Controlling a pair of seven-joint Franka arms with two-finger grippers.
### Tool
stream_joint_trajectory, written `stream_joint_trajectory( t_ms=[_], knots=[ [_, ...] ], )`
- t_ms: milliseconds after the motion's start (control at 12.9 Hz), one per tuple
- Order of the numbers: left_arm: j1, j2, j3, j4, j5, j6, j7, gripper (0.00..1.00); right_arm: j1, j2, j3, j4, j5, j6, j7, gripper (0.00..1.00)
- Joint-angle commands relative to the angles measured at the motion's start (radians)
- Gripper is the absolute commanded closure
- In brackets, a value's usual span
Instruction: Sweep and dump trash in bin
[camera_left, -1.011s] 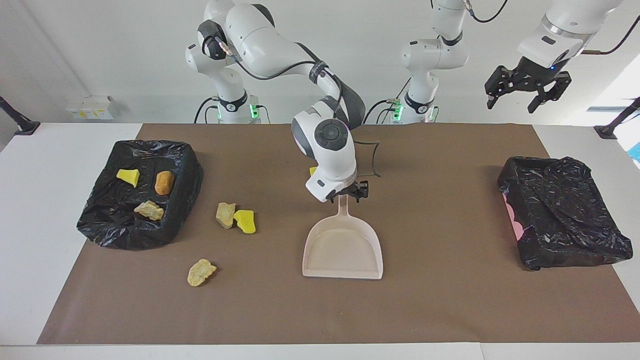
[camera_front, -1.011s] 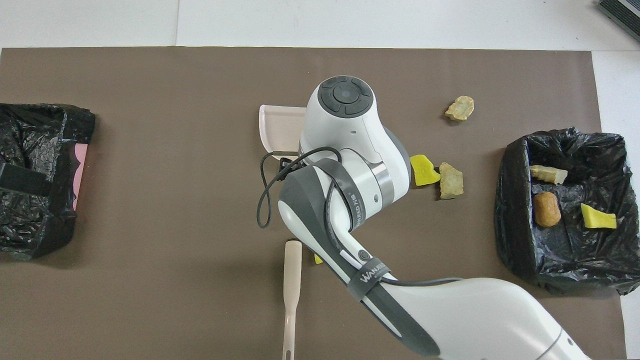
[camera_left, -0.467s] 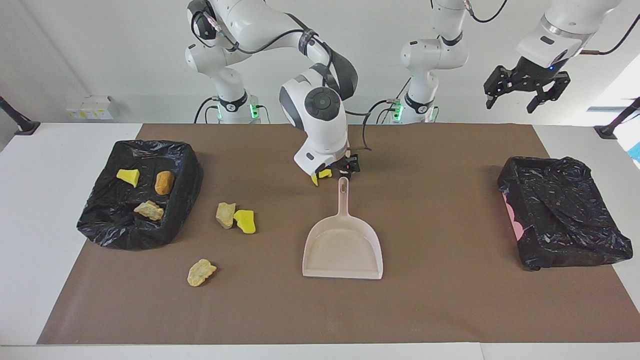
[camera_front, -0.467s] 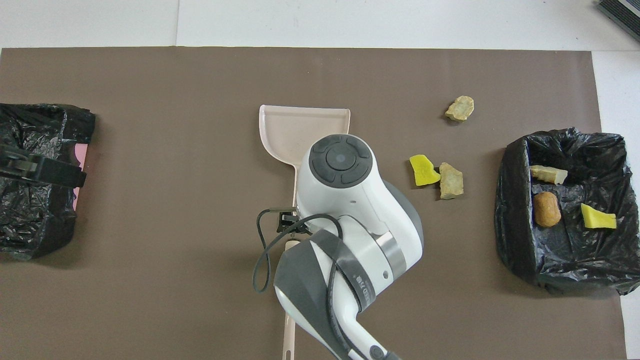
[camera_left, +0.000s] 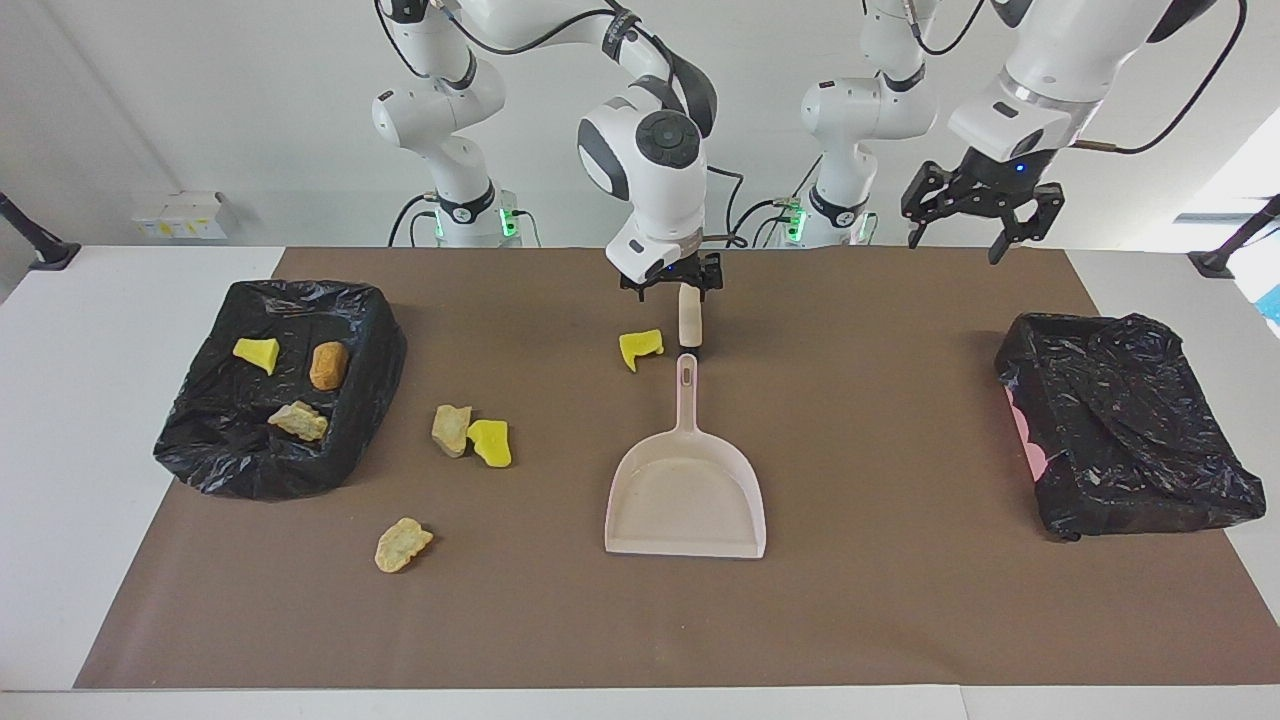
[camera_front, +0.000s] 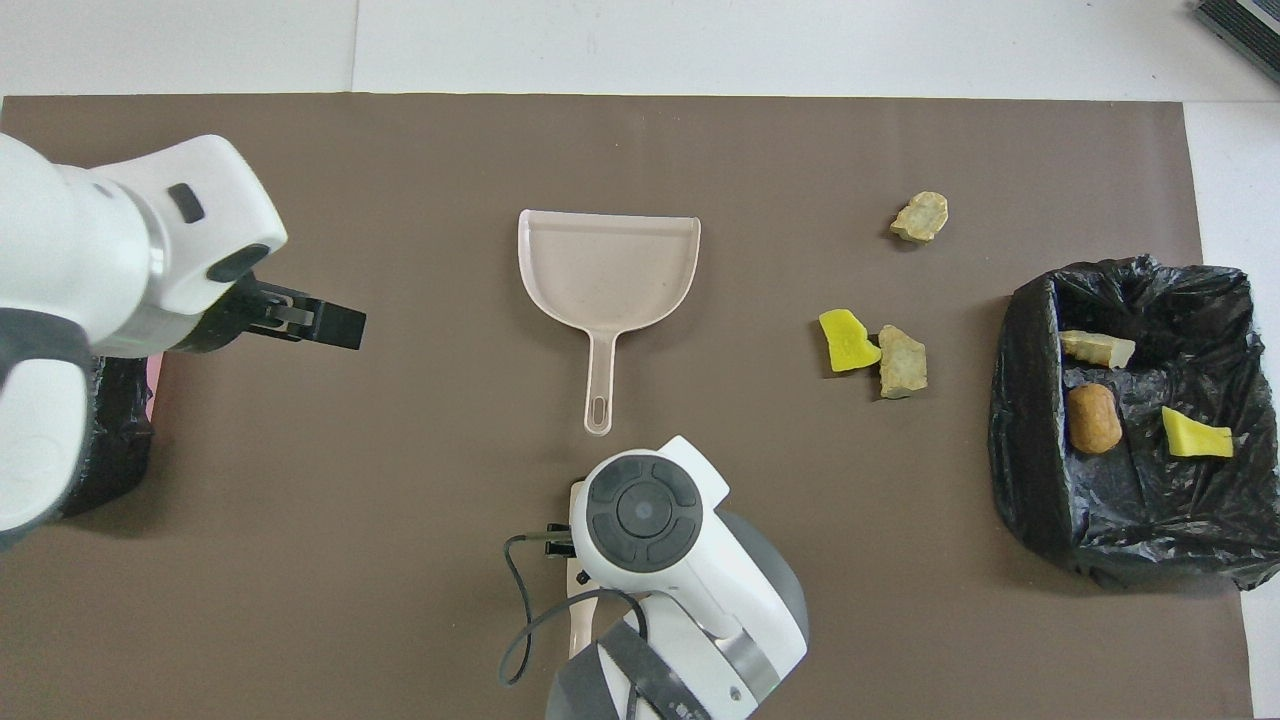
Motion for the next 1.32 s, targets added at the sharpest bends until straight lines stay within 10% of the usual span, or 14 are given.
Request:
stream_joint_trajectory(
  t_ms=[0, 544, 933, 1011, 1244],
  knots=[
    [0.004, 0.015, -0.075, -0.090, -0.006, 0.116, -0.109, 0.00, 0.071, -0.040, 0.006, -0.111, -0.017, 0.101, 0.118, 0.00],
    [-0.009, 0.294, -0.302, -0.105, 0.247, 0.377, -0.581, 0.00, 0.180, -0.011, 0.007, -0.160, 0.020, 0.127, 0.151, 0.09],
    [-0.049, 0.393, -0.325, -0.162, 0.359, 0.524, -0.766, 0.00, 0.180, 0.000, 0.007, -0.143, 0.020, 0.132, 0.149, 0.65],
    [-0.049, 0.393, -0.327, -0.170, 0.359, 0.529, -0.764, 0.00, 0.180, 0.005, 0.007, -0.135, 0.020, 0.132, 0.149, 0.93],
    [-0.049, 0.388, -0.328, -0.184, 0.358, 0.511, -0.763, 0.29, 0.171, 0.019, 0.007, -0.115, 0.022, 0.127, 0.137, 1.00]
  ],
)
